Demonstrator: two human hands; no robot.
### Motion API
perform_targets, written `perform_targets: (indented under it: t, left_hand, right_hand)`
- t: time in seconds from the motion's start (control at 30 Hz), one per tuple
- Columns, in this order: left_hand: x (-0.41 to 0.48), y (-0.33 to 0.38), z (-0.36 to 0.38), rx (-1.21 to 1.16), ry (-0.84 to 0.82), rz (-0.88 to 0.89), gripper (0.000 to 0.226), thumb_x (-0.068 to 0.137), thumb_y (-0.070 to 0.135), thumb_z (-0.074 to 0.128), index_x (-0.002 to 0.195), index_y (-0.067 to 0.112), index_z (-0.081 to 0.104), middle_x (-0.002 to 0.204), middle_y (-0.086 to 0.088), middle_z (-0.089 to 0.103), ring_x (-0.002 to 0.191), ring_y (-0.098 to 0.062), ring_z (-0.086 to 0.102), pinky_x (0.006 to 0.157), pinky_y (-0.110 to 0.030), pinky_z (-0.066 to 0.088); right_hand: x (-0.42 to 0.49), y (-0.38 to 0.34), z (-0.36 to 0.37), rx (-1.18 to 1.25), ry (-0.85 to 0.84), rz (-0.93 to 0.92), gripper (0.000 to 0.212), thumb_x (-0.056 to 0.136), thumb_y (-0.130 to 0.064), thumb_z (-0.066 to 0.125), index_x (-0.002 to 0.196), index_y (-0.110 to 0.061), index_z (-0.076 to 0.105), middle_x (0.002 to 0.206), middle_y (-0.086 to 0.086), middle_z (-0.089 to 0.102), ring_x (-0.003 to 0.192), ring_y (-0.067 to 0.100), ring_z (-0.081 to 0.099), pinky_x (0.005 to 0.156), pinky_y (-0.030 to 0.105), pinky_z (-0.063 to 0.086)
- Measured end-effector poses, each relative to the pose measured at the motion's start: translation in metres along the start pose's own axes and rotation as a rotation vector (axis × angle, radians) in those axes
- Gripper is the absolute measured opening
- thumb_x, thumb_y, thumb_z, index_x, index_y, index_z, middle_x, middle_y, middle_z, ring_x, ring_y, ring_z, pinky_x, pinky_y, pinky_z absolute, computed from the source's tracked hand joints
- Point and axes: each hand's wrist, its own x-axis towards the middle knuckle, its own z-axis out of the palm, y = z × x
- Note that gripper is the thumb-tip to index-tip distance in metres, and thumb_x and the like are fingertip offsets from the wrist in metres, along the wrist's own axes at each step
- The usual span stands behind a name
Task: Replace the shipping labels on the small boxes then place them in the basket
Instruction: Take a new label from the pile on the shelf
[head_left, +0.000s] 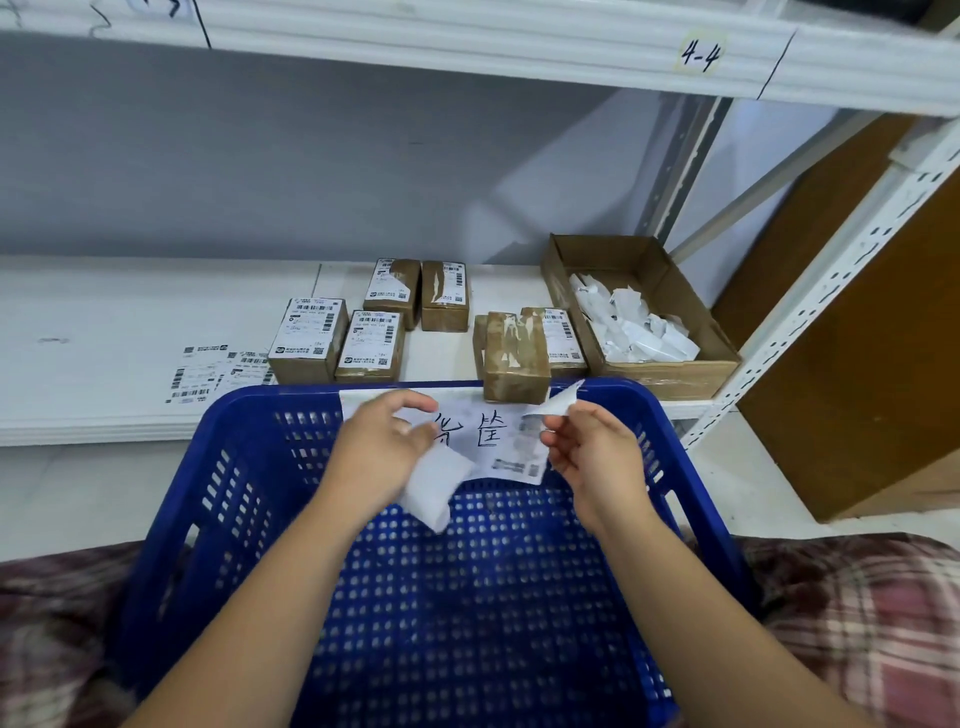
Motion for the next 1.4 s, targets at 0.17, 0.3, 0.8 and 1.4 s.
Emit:
perform_targets:
  t: [0.17, 0.3, 0.8, 1.4]
  left_hand:
    - [-0.020, 0.006, 0.031, 0.342, -0.028, 0.069, 0.039, 0.081, 0.047, 0.068, 0.116, 0.034, 0.058, 0.095, -0.004, 0.067, 0.091, -0.023, 0.061, 0.072, -0.030, 0.046]
    - [-0.024, 0.002, 0.040, 0.478, 0.072, 0.147, 0.030, 0.090, 0.047, 0.055, 0.115, 0.032, 0.048, 0.070, 0.004, 0.057, 0.073, -0.019, 0.055, 0.059, -0.031, 0.042]
    - [-0.013, -0.007, 0.034, -0.083, 0.281, 0.060, 0.006, 0.091, 0.023, 0.056, 0.090, 0.017, 0.056, 0.063, 0.000, 0.061, 0.055, -0.024, 0.055, 0.051, -0.031, 0.040]
    - [0.009, -0.017, 0.011, -0.186, 0.374, -0.017, 0.011, 0.090, 0.019, 0.058, 0.082, 0.013, 0.054, 0.058, -0.002, 0.050, 0.053, -0.016, 0.043, 0.054, -0.029, 0.032]
  right_hand:
    - [-0.010, 0.009, 0.008, -0.005, -0.122, 0.057, 0.012, 0.100, -0.009, 0.049, 0.093, -0.012, 0.058, 0.070, 0.005, 0.070, 0.064, 0.018, 0.062, 0.065, 0.028, 0.049]
    - [-0.019, 0.015, 0.013, -0.060, -0.251, 0.083, 0.012, 0.100, -0.009, 0.049, 0.093, -0.010, 0.059, 0.068, 0.004, 0.070, 0.060, 0.016, 0.063, 0.062, 0.026, 0.049]
    - [-0.023, 0.026, 0.013, -0.317, -0.567, -0.148, 0.030, 0.092, -0.002, 0.060, 0.110, -0.024, 0.067, 0.100, 0.000, 0.063, 0.097, 0.011, 0.060, 0.089, 0.025, 0.050]
    - [0.001, -0.007, 0.005, -0.398, -0.350, -0.256, 0.021, 0.094, -0.008, 0.057, 0.091, -0.023, 0.072, 0.095, -0.005, 0.071, 0.092, 0.013, 0.062, 0.079, 0.024, 0.050]
